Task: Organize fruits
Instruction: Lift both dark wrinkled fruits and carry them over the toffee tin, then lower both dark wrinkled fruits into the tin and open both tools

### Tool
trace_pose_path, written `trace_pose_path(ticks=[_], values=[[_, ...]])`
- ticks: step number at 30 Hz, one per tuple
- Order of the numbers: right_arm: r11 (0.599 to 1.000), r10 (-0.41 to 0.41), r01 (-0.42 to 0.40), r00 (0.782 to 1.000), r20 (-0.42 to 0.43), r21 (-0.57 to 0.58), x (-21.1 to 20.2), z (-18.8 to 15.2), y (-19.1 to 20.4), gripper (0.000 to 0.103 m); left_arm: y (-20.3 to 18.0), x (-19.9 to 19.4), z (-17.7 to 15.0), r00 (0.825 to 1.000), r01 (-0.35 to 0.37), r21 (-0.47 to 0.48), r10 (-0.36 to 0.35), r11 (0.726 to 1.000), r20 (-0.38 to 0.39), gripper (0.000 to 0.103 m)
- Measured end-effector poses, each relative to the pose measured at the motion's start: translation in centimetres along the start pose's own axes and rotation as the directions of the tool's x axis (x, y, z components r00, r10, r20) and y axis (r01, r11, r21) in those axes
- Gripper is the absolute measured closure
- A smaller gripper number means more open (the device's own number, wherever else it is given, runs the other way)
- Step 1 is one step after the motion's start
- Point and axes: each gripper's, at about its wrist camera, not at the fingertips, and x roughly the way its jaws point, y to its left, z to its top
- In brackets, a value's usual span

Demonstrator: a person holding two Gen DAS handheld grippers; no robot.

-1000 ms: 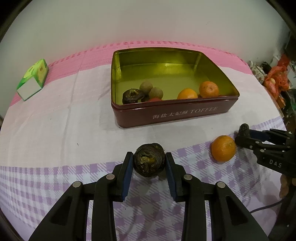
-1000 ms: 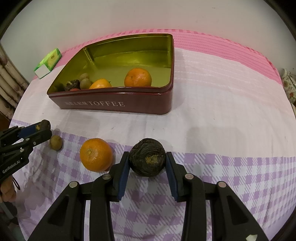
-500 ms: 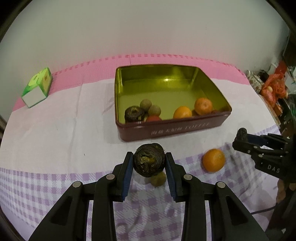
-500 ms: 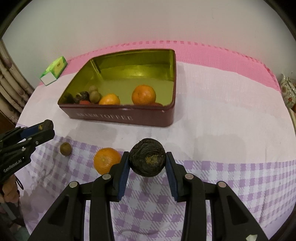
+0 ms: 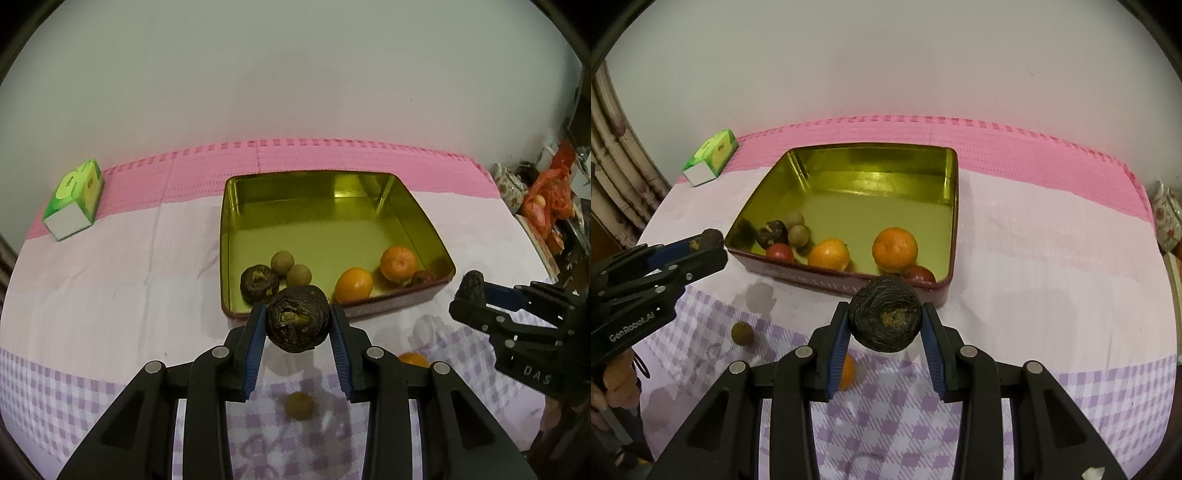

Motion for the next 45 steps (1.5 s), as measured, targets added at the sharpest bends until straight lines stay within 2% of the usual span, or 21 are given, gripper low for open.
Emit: trace_pose_path(ticks=[8,14,24,45], values=[[1.000,0.001,-0.001,1.000,0.010,-0.008,1.0,0.9,0.2,0.068,0.4,1.8,1.0,0.999,-0.038,-0.024,0.037,0.999,-0.007,0.068],[1.000,-0.006,0.006,1.000,0.005,-0.018,1.9,1.5,0.0,0.068,0.4,3.4,1.6,0.999,-0.031,-0.038,0.030,0.999,-0.023,0.068],[1.000,-0.010,0.010,1.000,-0.007,-0.027,4.1,3.2,-0.2,0.068,1.0,5.7,2.6,0.997,-0.067,-0.049,0.064,0.997,-0.047,0.068],[0.999,-0.023,0.022,0.999,-0.027,-0.031,7.1,5.8,-0.1,0.067,1.8,8.9,3.4,0.994,-0.061,-0.051,0.056,0.997,-0.098,0.068]])
